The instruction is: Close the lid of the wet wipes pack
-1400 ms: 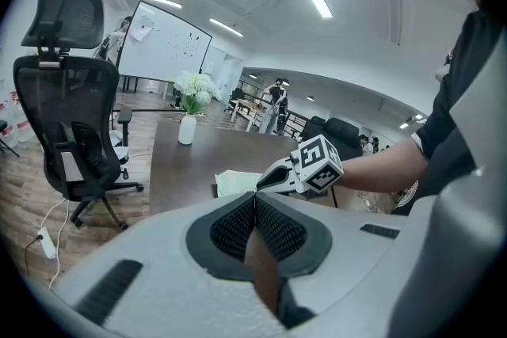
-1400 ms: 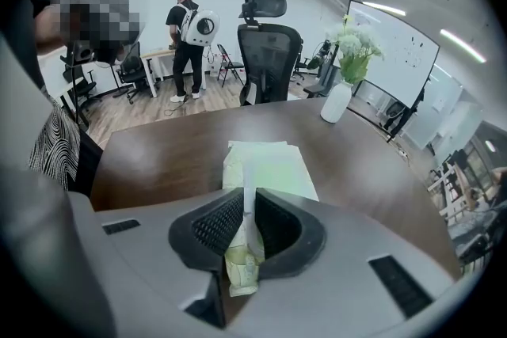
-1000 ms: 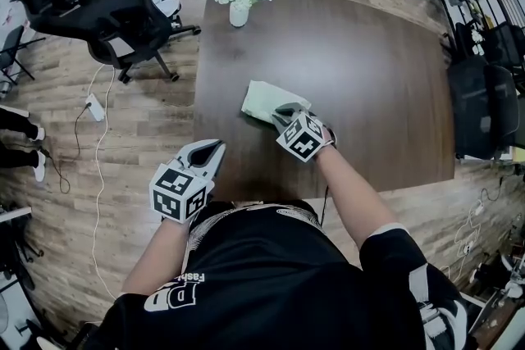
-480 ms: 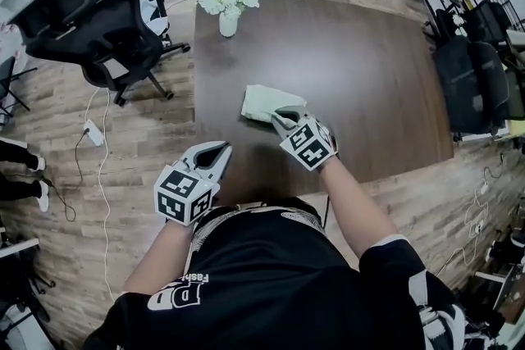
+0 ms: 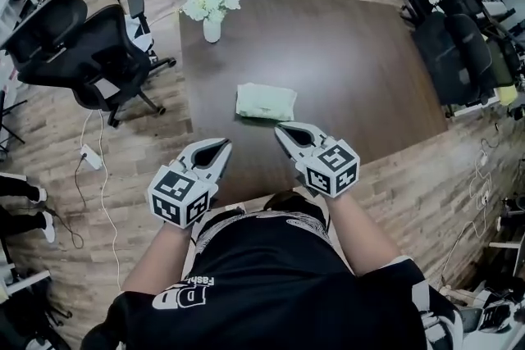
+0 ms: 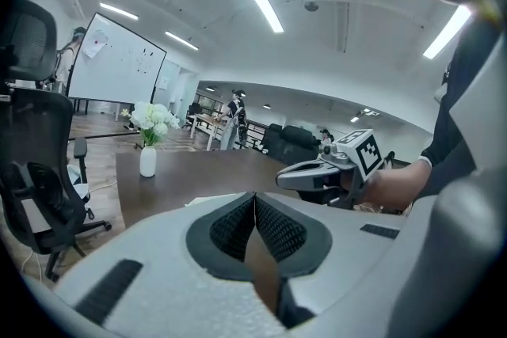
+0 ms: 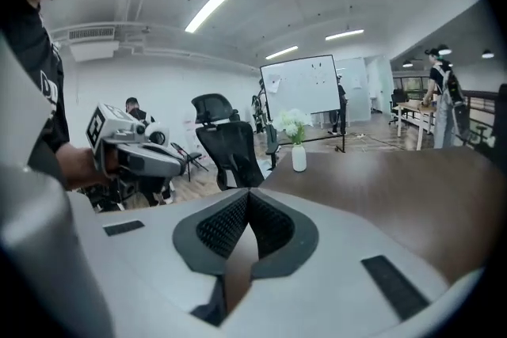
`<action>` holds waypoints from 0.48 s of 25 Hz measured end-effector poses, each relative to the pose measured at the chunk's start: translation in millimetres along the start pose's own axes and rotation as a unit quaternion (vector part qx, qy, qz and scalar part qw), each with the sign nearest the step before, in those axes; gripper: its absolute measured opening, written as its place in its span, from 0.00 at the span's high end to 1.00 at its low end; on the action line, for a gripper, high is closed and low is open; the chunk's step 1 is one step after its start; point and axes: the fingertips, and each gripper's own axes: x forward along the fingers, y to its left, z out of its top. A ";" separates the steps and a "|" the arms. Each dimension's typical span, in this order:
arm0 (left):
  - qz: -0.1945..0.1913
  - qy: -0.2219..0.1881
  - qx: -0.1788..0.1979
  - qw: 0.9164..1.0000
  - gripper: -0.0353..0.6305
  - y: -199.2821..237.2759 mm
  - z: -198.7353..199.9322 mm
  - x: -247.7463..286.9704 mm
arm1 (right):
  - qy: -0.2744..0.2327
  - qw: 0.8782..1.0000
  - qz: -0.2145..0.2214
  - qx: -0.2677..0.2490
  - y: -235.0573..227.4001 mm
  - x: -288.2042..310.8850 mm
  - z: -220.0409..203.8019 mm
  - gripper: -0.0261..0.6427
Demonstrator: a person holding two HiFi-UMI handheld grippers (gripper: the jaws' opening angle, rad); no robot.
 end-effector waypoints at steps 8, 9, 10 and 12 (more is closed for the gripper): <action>-0.006 -0.012 0.022 1.000 0.92 -23.0 7.0 -8.6 | -0.048 0.998 0.006 0.039 19.5 -48.2 -0.9 0.95; -0.003 -0.014 0.023 1.000 0.92 -26.0 8.0 -10.5 | -0.049 0.998 0.006 0.038 20.3 -55.0 -2.1 0.95; 0.000 -0.015 0.024 1.000 0.92 -29.4 8.5 -11.9 | -0.051 0.998 0.006 0.040 20.8 -61.6 -3.2 0.95; 0.005 -0.016 0.025 1.000 0.92 -38.1 8.0 -12.9 | -0.056 0.997 0.008 0.047 21.6 -73.7 -5.2 0.95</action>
